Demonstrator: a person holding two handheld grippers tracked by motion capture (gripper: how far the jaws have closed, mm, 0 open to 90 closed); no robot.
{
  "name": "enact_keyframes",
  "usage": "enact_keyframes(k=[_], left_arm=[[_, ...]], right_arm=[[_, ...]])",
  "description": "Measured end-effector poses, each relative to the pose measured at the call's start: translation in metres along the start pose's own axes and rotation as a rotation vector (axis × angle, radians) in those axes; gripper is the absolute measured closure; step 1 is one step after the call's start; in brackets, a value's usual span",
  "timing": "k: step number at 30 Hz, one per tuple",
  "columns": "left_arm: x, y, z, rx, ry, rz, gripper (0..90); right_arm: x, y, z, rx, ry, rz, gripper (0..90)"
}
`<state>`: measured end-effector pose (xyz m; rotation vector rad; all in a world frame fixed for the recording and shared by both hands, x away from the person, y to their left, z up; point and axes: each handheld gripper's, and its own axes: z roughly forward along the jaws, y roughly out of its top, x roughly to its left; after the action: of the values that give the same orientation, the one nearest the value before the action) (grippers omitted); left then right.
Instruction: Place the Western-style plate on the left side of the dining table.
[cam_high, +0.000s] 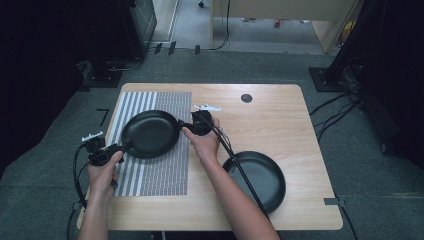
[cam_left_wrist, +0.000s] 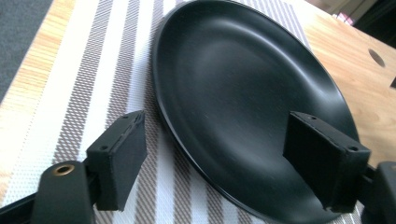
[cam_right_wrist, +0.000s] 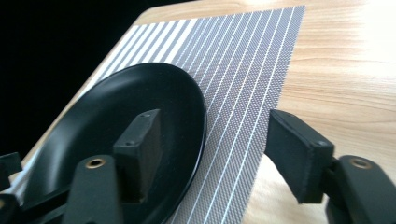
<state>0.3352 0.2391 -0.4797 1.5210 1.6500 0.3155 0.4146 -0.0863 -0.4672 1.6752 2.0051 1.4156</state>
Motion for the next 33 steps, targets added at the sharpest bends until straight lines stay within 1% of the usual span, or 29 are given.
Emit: enact_keyframes(k=[1, 2, 4, 5, 7, 10, 12, 15, 18, 20, 21, 25, 28, 29, 31, 33], left_arm=[[-0.002, -0.002, -0.003, -0.003, -0.004, 0.006, 19.9], [-0.003, -0.003, -0.006, -0.006, -0.004, 0.008, 19.7], [-0.005, -0.006, -0.011, -0.011, -0.001, 0.011, 19.3], [-0.006, -0.007, -0.014, -0.014, 0.006, 0.02, 19.2], [-0.007, -0.01, -0.019, -0.019, 0.013, 0.024, 18.9], [-0.008, -0.014, -0.028, -0.024, 0.025, 0.034, 18.9], [-0.009, -0.017, -0.032, -0.025, 0.032, 0.044, 18.9], [-0.011, -0.022, -0.038, -0.023, 0.043, 0.063, 18.5], [-0.012, -0.026, -0.042, -0.023, 0.05, 0.072, 18.2], [-0.013, -0.028, -0.045, -0.028, 0.045, 0.076, 18.3], [-0.014, -0.03, -0.047, -0.03, 0.042, 0.089, 18.8], [-0.018, -0.034, -0.051, -0.034, 0.068, 0.109, 21.7], [-0.021, -0.038, -0.053, -0.039, 0.076, 0.12, 23.3], [-0.022, -0.04, -0.054, -0.038, 0.079, 0.131, 24.6], [-0.025, -0.043, -0.053, -0.03, 0.1, 0.16, 24.6], [-0.026, -0.045, -0.052, -0.028, 0.116, 0.171, 24.7]], right_arm=[[0.0, 0.0, -0.005, 0.003, 0.011, -0.012, 30.3], [-0.001, -0.001, -0.011, 0.016, 0.024, -0.04, 28.0], [-0.001, -0.001, -0.019, 0.012, 0.023, -0.05, 27.9], [-0.001, -0.001, -0.022, 0.012, 0.027, -0.058, 27.4], [-0.003, -0.002, -0.031, -0.001, 0.032, -0.058, 27.3], [-0.007, -0.002, -0.043, -0.002, 0.041, -0.052, 26.2], [-0.01, -0.002, -0.05, -0.004, 0.035, -0.063, 25.6], [-0.014, -0.002, -0.059, -0.01, 0.03, -0.061, 24.9], [-0.018, -0.004, -0.069, -0.016, 0.016, -0.063, 24.9], [-0.021, -0.006, -0.075, -0.017, 0.014, -0.064, 24.6], [-0.022, -0.007, -0.078, -0.014, 0.013, -0.063, 24.6], [-0.029, -0.012, -0.09, -0.009, 0.008, -0.061, 24.6], [-0.035, -0.015, -0.1, -0.017, 0.003, -0.053, 24.6], [-0.038, -0.017, -0.104, -0.018, 0.0, -0.053, 24.6], [-0.042, -0.02, -0.11, -0.02, 0.006, -0.042, 24.0], [-0.047, -0.024, -0.116, -0.017, 0.002, -0.037, 23.6]])
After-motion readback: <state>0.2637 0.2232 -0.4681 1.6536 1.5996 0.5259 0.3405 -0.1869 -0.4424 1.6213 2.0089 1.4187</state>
